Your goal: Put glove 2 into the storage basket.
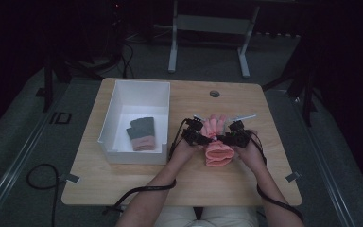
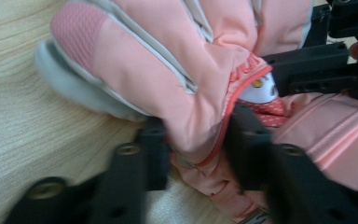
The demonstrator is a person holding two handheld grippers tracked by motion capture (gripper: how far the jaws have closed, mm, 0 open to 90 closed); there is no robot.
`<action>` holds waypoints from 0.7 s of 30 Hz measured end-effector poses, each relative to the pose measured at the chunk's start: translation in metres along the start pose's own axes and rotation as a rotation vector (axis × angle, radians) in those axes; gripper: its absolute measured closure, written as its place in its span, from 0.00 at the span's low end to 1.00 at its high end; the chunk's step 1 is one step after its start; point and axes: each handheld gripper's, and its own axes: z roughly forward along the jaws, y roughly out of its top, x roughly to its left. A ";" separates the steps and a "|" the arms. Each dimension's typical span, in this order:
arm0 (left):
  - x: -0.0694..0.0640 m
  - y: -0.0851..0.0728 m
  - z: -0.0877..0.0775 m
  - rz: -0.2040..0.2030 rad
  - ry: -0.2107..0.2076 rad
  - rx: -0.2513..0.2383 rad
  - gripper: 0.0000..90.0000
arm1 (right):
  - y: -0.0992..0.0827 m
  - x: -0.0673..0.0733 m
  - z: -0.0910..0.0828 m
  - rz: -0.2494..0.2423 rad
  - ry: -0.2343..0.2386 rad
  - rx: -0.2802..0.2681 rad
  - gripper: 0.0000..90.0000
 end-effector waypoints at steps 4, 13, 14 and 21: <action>-0.005 0.004 -0.005 0.006 0.002 0.009 0.86 | 0.001 0.002 -0.003 0.013 -0.002 -0.014 0.77; -0.024 0.016 -0.027 0.056 0.014 -0.002 0.88 | 0.005 0.005 -0.030 0.018 0.020 -0.086 0.77; -0.026 0.017 -0.030 0.061 0.014 -0.003 0.88 | 0.005 0.005 -0.030 0.018 0.020 -0.086 0.77; -0.039 0.031 -0.051 0.100 0.037 -0.009 0.88 | 0.014 0.010 -0.051 0.016 0.023 -0.131 0.78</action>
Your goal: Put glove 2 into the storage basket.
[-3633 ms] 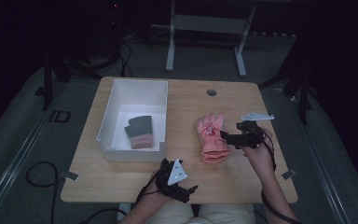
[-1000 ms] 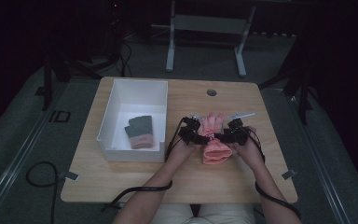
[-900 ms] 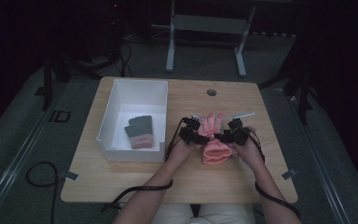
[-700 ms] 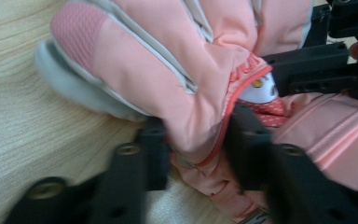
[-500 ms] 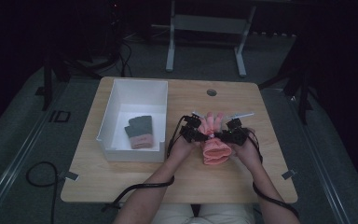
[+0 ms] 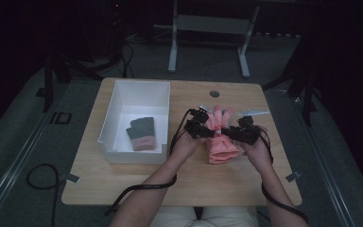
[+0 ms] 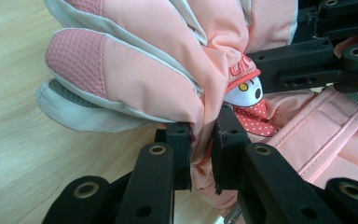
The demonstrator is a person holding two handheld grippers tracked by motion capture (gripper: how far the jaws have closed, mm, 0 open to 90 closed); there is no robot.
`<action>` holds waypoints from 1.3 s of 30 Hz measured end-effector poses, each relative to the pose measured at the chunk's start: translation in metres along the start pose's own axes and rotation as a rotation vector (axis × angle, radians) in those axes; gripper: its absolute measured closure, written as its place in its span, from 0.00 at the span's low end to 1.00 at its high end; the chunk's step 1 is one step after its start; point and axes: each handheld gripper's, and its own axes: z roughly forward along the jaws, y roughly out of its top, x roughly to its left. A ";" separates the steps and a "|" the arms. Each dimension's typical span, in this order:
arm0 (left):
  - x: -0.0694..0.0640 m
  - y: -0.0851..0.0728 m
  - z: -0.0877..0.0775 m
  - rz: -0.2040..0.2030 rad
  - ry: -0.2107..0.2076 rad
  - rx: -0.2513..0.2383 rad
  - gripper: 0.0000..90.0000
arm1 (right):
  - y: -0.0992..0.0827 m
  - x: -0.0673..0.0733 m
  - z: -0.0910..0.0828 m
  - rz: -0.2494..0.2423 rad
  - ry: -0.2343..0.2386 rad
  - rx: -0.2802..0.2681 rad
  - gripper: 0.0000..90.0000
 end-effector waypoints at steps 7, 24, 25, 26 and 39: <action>-0.003 0.010 -0.022 0.016 -0.001 -0.006 0.88 | 0.013 0.010 -0.014 -0.010 0.008 -0.032 0.78; 0.001 0.029 -0.079 0.068 0.030 0.001 0.88 | 0.048 0.037 -0.031 -0.025 0.054 -0.100 0.78; 0.002 0.029 -0.082 0.069 0.029 0.003 0.88 | 0.050 0.039 -0.031 -0.026 0.054 -0.102 0.78; 0.003 0.029 -0.085 0.072 0.032 0.005 0.88 | 0.053 0.043 -0.031 -0.033 0.061 -0.103 0.78; 0.018 0.025 -0.115 0.071 0.066 0.010 0.88 | 0.071 0.067 -0.022 -0.056 0.083 -0.106 0.78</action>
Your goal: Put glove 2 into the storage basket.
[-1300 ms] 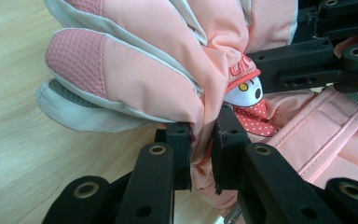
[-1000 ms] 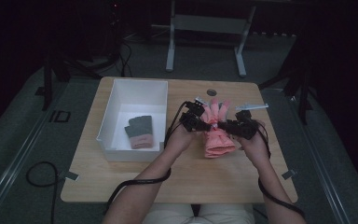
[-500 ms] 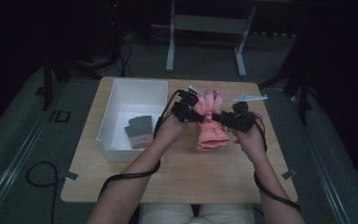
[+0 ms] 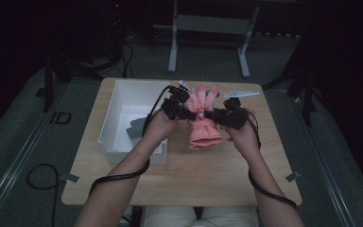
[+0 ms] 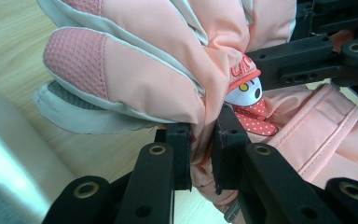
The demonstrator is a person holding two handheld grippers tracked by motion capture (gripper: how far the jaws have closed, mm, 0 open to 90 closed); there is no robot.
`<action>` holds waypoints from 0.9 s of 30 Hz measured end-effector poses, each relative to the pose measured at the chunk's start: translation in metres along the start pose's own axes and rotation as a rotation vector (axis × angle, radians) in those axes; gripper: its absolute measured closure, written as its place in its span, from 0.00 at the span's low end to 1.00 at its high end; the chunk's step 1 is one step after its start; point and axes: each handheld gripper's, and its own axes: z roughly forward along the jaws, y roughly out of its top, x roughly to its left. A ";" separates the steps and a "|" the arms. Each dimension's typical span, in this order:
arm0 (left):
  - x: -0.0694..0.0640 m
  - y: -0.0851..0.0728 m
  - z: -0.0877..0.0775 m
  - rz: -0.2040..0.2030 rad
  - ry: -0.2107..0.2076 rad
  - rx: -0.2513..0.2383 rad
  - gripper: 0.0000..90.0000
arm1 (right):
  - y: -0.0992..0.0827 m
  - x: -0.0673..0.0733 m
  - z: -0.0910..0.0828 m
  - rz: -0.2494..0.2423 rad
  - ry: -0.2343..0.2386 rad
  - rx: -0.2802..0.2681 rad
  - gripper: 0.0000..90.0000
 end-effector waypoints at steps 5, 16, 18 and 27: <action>0.009 -0.002 -0.015 -0.006 0.017 -0.006 0.88 | 0.014 0.014 0.008 -0.019 0.007 -0.002 0.78; 0.030 -0.011 -0.050 -0.014 0.062 -0.010 0.88 | 0.036 0.040 0.025 -0.046 0.040 -0.007 0.78; 0.035 -0.014 -0.056 -0.019 0.066 -0.008 0.88 | 0.040 0.046 0.029 -0.053 0.047 -0.008 0.78; 0.053 -0.030 -0.071 -0.058 0.065 -0.026 0.89 | 0.054 0.069 0.049 -0.088 0.059 0.008 0.79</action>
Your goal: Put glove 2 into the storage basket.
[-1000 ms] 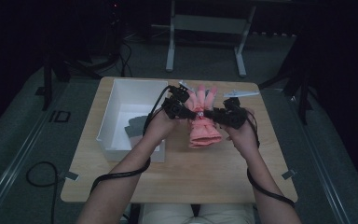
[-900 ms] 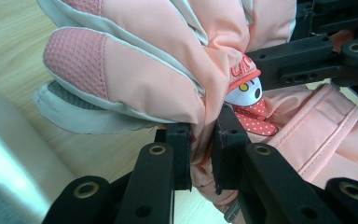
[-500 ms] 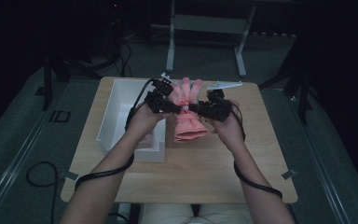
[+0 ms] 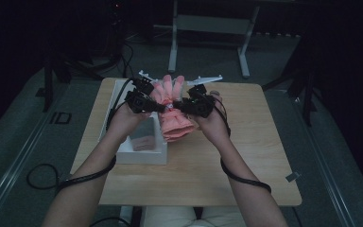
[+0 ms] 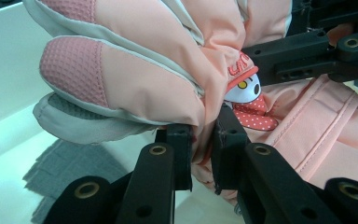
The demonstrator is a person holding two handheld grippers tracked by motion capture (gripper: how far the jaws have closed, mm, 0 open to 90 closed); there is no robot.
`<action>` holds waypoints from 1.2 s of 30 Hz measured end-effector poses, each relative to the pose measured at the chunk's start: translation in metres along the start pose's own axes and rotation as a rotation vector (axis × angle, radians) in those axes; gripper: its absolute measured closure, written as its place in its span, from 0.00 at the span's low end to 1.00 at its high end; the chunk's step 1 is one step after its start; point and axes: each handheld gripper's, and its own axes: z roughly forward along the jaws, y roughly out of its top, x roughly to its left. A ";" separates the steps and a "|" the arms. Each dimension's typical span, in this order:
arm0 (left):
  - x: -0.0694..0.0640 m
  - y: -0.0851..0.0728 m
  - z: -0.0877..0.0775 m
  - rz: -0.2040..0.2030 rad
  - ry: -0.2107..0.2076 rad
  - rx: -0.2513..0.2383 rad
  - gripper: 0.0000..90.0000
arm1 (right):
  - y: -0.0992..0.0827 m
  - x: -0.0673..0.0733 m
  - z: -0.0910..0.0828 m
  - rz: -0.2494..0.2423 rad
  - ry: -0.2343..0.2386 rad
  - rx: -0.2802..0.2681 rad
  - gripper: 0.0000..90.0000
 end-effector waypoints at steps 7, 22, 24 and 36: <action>0.005 0.002 -0.017 0.002 0.004 -0.020 0.89 | 0.011 0.008 -0.002 -0.015 0.008 -0.002 0.80; 0.042 -0.008 -0.061 -0.003 0.075 0.034 0.89 | 0.044 0.049 0.034 -0.030 0.066 0.000 0.80; 0.048 -0.013 -0.064 -0.005 0.083 0.040 0.89 | 0.044 0.052 0.038 -0.029 0.070 0.001 0.80; 0.081 -0.044 -0.026 -0.054 0.053 0.100 0.89 | 0.020 0.053 0.089 -0.004 0.084 0.091 0.80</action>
